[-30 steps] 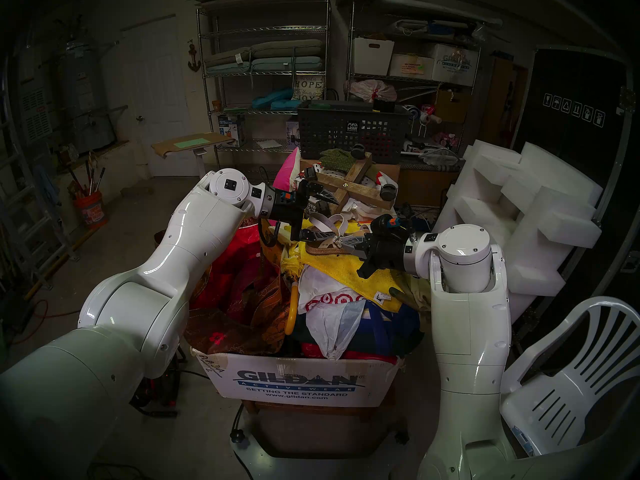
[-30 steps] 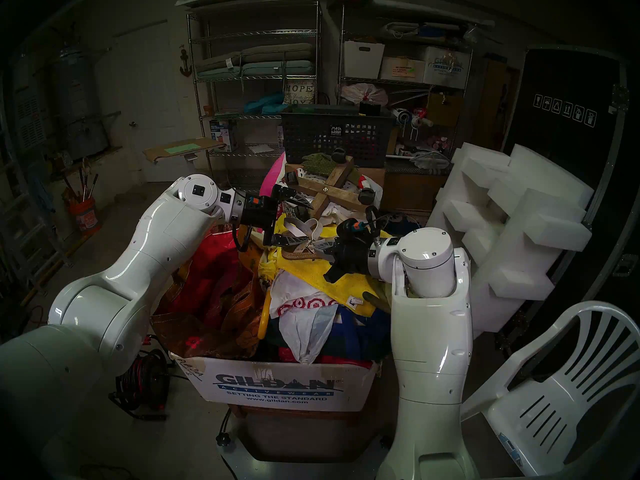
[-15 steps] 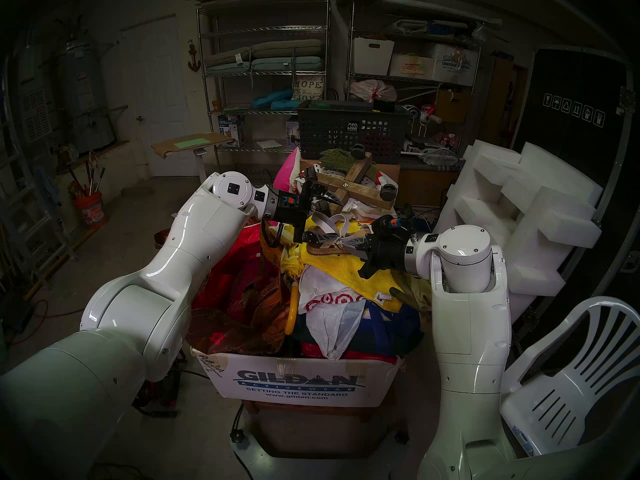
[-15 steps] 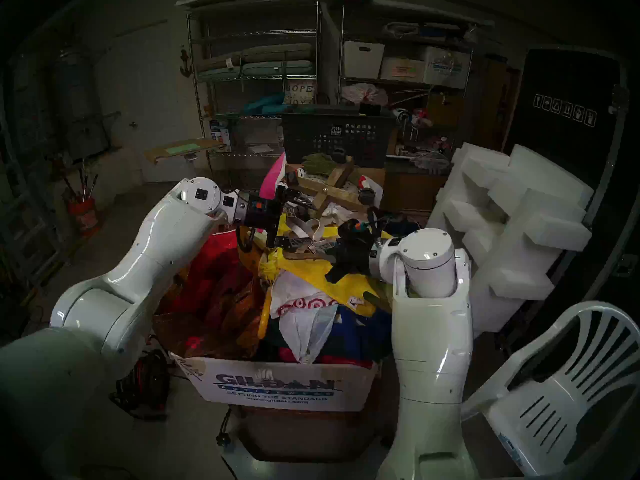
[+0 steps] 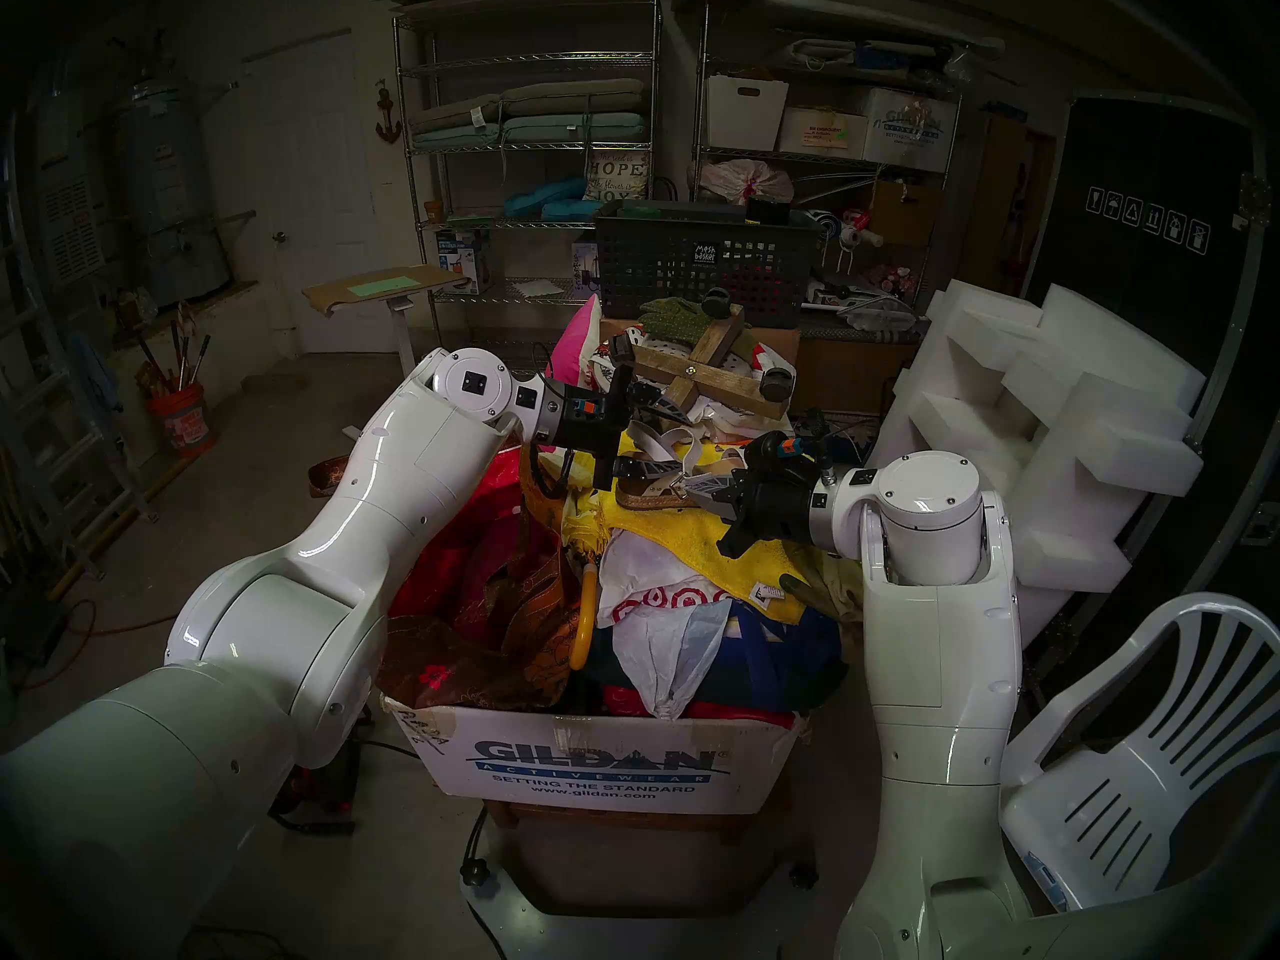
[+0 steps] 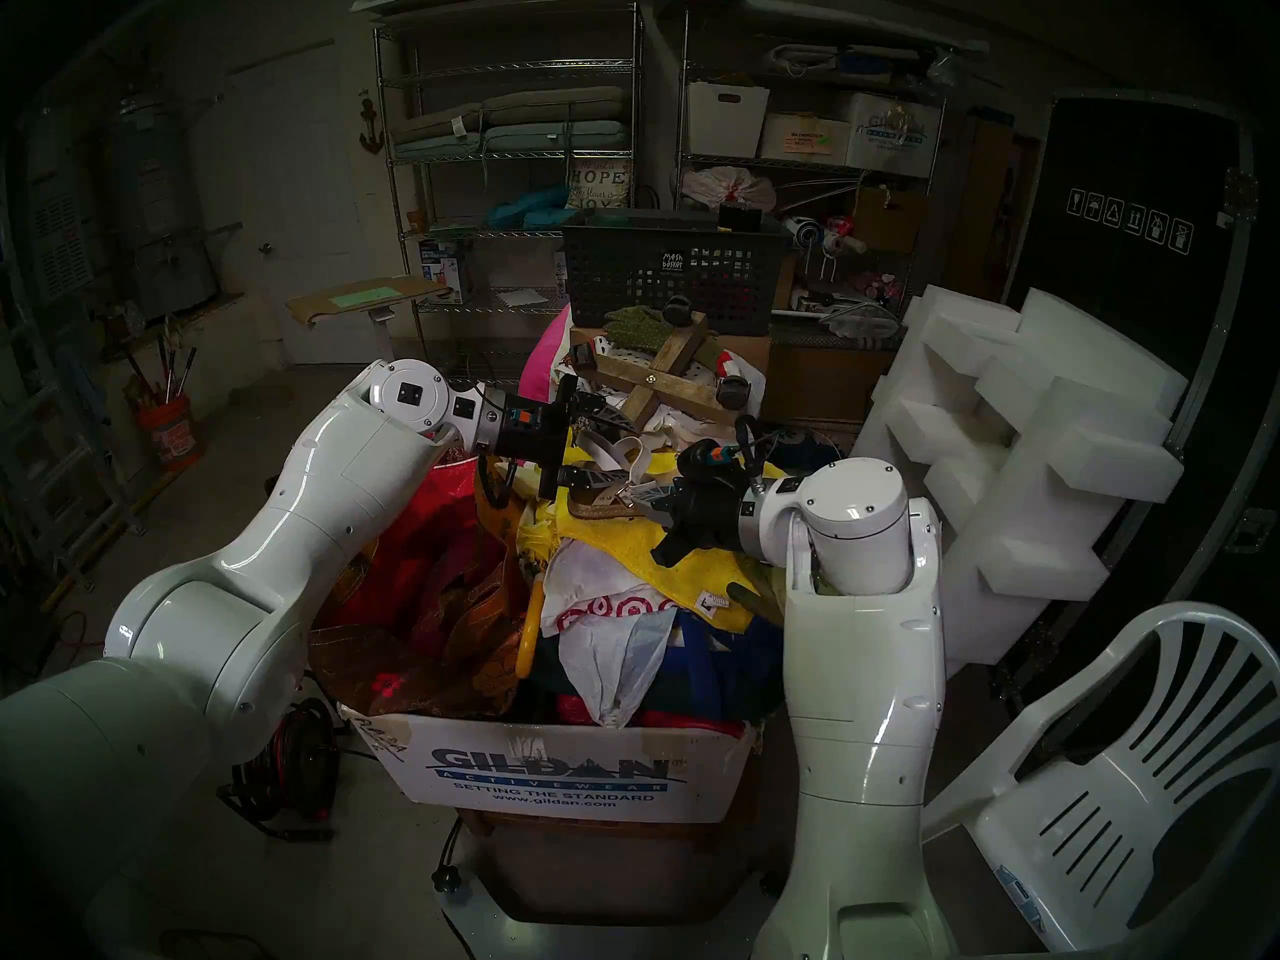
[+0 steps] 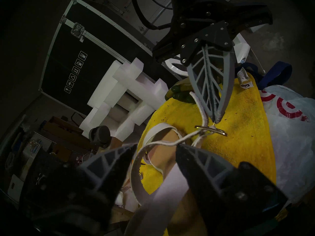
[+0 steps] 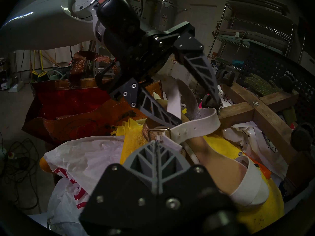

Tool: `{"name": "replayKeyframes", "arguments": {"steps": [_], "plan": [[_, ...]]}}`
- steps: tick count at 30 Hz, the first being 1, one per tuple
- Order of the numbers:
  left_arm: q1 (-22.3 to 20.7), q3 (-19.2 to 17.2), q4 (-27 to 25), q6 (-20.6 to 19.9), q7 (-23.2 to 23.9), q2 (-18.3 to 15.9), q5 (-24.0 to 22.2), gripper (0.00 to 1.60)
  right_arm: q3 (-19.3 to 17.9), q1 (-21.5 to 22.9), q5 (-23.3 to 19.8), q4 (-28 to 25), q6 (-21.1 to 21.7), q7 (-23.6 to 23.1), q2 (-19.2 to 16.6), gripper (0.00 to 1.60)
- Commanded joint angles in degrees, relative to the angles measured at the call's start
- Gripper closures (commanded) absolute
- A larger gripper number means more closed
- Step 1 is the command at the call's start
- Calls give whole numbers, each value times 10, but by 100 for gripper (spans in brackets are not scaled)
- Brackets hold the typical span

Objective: Unbuckle a shoe

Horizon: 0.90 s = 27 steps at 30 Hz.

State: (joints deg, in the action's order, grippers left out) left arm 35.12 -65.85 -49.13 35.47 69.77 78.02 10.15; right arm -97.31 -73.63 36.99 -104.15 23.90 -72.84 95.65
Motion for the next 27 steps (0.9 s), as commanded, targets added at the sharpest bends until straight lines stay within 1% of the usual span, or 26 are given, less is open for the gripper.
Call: {"name": "replayKeyframes", "arguments": {"steps": [1,3,11,14,23,27], "plan": [[-8,5,-1,13,18,-3,-7,83,2,10,-2,-7,1,3,6,160],[-8,9,-1,16,19,-5,-8,89,2,9,-2,-7,1,3,6,160],[-12,26,2,24,14,-12,-14,88,3,10,-1,-6,1,4,6,160],[-12,32,-1,24,13,-16,-19,85,3,10,-2,-5,1,3,6,160],[-11,48,-17,14,1,-31,-24,67,0,11,-3,-3,1,3,6,160],[-12,49,-24,6,3,-38,-33,50,0,11,-2,-4,1,3,6,160]]}}
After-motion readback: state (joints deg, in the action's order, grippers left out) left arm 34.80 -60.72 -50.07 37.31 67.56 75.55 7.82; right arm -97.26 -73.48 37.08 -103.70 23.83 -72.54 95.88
